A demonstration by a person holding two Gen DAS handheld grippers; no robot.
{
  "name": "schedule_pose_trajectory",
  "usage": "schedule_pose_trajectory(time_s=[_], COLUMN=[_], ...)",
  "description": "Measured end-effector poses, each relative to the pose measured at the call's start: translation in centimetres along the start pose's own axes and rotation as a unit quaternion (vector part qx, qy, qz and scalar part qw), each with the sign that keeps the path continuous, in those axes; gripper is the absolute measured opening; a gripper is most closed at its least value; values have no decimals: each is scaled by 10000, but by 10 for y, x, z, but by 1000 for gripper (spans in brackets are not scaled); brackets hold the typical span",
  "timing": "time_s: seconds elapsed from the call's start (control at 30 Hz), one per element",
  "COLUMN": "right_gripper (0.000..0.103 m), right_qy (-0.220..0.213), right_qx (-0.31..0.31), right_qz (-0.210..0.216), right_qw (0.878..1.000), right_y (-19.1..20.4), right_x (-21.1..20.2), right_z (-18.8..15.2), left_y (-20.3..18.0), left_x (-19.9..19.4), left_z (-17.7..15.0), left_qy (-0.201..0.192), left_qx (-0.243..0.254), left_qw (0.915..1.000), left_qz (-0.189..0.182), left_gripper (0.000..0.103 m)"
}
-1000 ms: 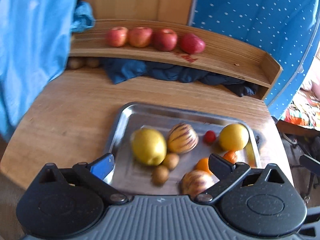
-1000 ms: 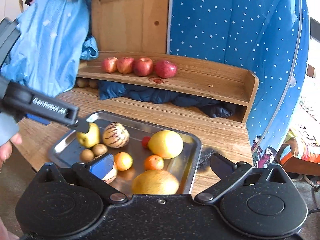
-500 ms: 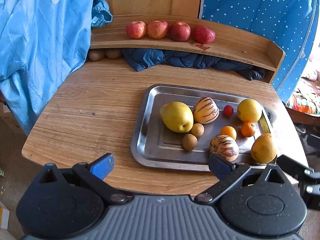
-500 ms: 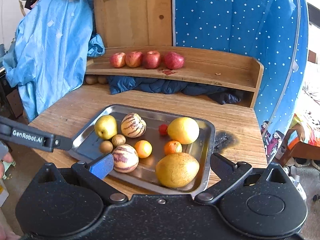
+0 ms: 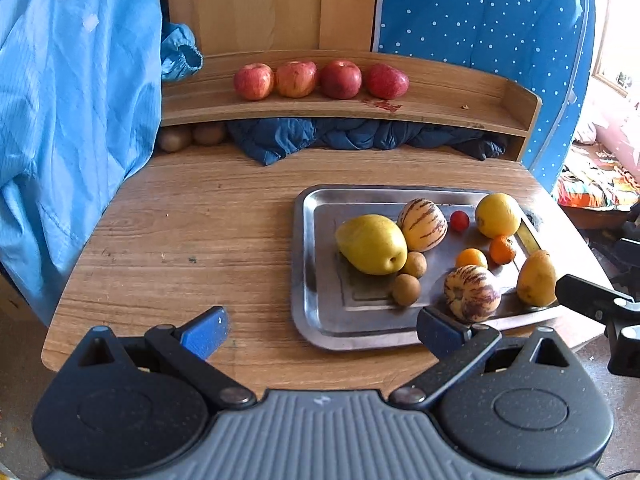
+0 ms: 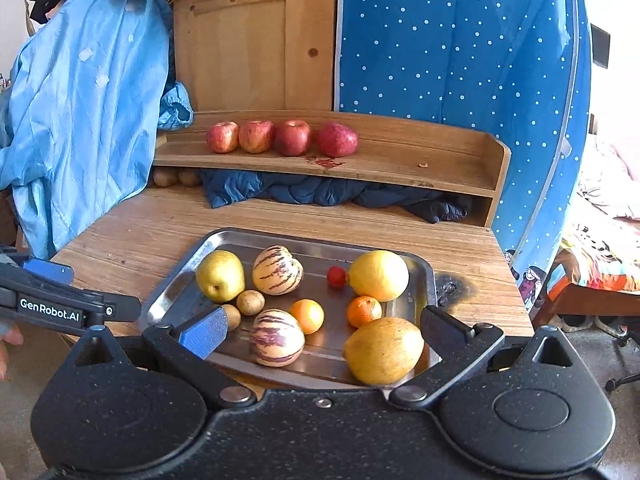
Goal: Organize fruits
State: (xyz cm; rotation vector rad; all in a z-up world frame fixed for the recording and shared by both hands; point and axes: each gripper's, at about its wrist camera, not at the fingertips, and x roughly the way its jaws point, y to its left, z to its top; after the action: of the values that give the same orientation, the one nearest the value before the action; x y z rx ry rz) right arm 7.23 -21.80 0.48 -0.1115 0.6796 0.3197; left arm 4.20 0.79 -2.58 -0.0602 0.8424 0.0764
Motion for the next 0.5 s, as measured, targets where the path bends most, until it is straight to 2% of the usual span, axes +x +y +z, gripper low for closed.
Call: schedule_pose_trajectory(time_s=[0.5], right_gripper=[102], right_qy=[487], right_qx=[392], right_qz=[-147], right_qw=[9979], right_y=[14], right_x=[4], right_z=[-19], left_y=[16], left_x=[-6], left_z=[-17], left_qy=[79], left_qx=[65], left_qw=[9998], left_qz=[-172], left_gripper=[102])
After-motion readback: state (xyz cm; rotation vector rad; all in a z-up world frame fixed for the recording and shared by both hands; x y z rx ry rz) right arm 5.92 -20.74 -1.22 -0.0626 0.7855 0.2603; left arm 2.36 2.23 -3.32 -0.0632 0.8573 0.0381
